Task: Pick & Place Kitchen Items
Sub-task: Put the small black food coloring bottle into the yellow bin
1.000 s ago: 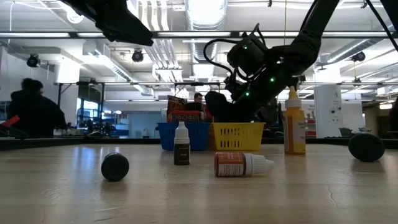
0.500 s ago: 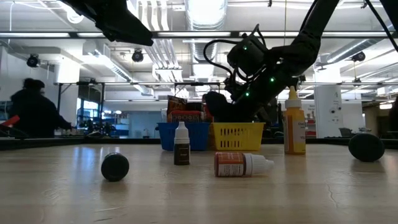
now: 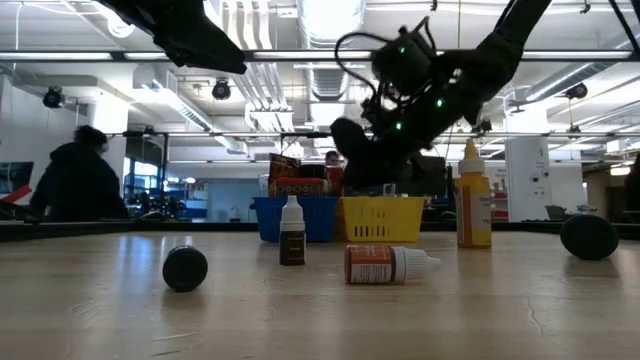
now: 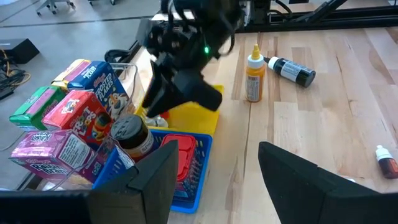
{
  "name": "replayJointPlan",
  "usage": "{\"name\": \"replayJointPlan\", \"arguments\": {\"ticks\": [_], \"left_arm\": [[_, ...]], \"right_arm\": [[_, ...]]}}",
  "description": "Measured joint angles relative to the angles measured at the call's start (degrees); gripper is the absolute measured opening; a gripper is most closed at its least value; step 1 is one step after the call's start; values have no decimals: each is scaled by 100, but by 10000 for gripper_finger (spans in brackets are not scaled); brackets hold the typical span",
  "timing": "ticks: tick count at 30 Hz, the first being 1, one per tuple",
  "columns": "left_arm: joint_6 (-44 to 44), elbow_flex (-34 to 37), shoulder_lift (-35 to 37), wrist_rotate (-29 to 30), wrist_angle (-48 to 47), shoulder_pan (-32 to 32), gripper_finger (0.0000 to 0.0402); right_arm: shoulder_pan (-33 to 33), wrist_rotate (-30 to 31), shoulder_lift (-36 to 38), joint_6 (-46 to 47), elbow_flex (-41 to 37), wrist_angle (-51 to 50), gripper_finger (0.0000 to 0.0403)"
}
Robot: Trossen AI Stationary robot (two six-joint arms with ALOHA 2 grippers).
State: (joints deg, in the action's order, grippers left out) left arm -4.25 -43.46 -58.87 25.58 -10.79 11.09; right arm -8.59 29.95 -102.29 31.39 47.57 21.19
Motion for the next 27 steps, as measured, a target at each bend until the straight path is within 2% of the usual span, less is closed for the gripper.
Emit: {"name": "replayJointPlan", "arguments": {"ticks": [5,10,14,16,18,22,27], "left_arm": [[0,0,0,0,-19,0,227],[0,0,0,-2,-86,0,227],[0,0,0,-2,-90,0,227],[0,0,0,-13,-90,0,227],[0,0,0,-35,-90,0,227],[-21,6,0,-237,-87,0,227],[-73,157,-12,-1389,-108,21,227]], "right_arm": [[191,-108,650,-610,0,-175,125],[501,-700,1584,-1183,0,-949,103],[908,-1365,2336,-1230,0,-1699,89],[1247,-1473,2588,-1231,2,-1911,84],[1612,-1438,2726,-1211,2,-2017,80],[2378,-842,2744,-1224,2,-1989,77],[3016,-192,2656,-1208,9,-1825,83]]}}
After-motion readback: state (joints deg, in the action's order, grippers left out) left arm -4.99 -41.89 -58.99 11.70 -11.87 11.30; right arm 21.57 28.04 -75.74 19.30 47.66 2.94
